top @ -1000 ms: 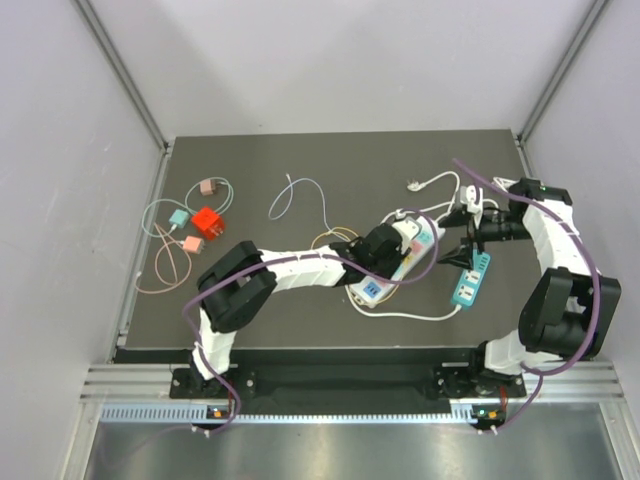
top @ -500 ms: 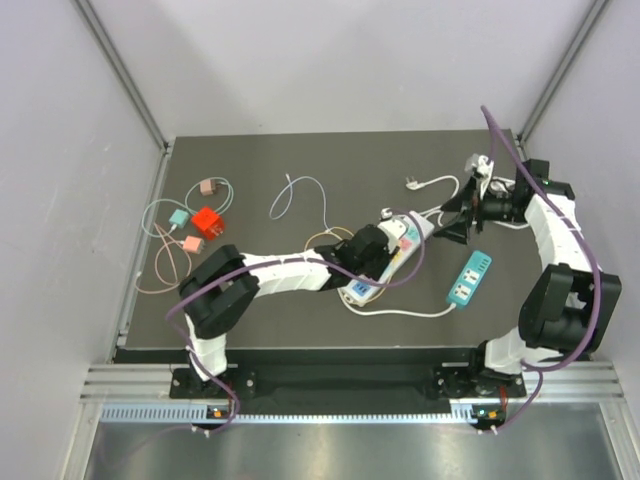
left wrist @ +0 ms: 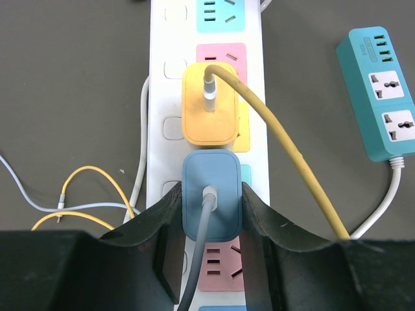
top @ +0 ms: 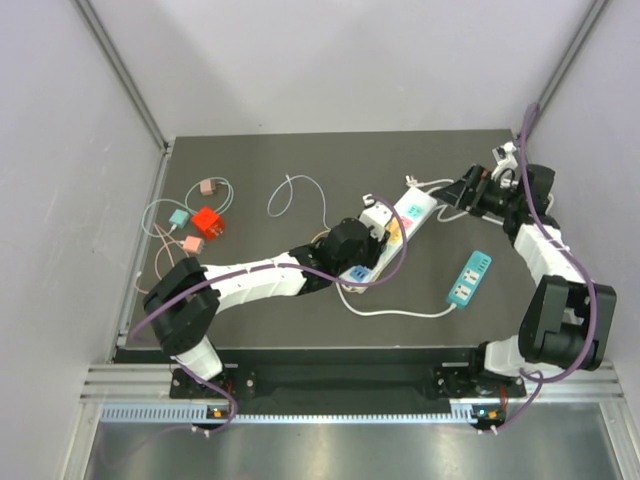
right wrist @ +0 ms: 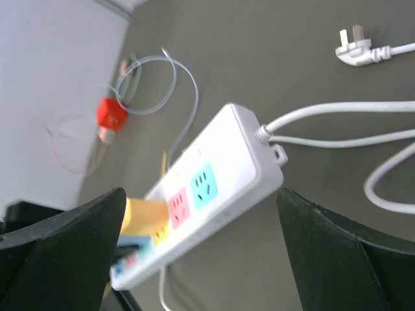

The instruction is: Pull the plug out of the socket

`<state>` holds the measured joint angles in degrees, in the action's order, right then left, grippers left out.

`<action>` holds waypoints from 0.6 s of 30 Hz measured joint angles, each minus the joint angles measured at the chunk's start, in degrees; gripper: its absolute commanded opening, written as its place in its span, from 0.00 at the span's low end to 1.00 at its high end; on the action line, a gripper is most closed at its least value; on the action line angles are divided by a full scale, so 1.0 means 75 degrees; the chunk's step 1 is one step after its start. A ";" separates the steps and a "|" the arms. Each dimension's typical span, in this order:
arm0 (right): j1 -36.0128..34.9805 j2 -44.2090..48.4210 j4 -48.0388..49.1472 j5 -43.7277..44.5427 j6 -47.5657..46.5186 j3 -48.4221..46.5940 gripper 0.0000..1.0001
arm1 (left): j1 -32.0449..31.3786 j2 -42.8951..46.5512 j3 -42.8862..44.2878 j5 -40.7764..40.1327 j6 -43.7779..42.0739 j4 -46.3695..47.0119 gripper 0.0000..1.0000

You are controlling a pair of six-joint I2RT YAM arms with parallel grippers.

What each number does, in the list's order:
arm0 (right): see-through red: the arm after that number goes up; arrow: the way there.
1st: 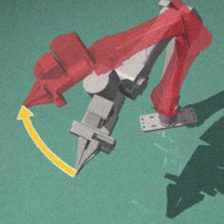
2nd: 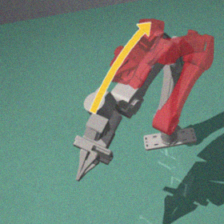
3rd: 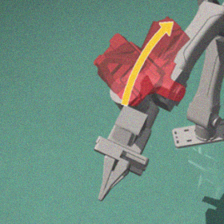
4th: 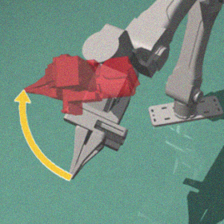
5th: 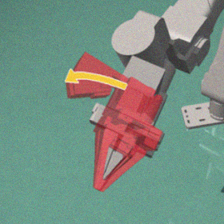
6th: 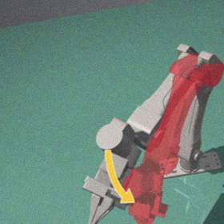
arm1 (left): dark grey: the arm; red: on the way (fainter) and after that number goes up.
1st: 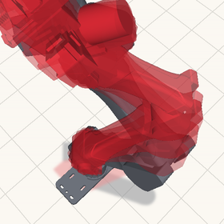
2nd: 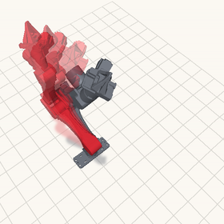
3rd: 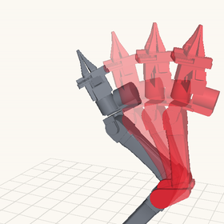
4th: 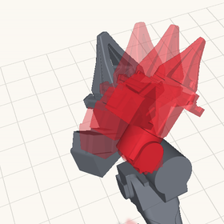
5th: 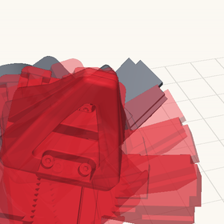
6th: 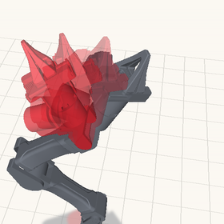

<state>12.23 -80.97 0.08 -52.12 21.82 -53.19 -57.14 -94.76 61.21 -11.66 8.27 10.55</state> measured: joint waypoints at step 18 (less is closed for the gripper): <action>-0.0667 -0.1020 0.1958 0.0003 0.2760 0.0603 0.72 | 0.0000 0.0017 -0.0082 0.0090 0.0335 0.0726 0.00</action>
<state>7.22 -88.62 14.76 -52.10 42.52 -48.66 -57.14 -94.63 60.60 -10.98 10.79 15.99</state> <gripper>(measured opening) 0.801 0.389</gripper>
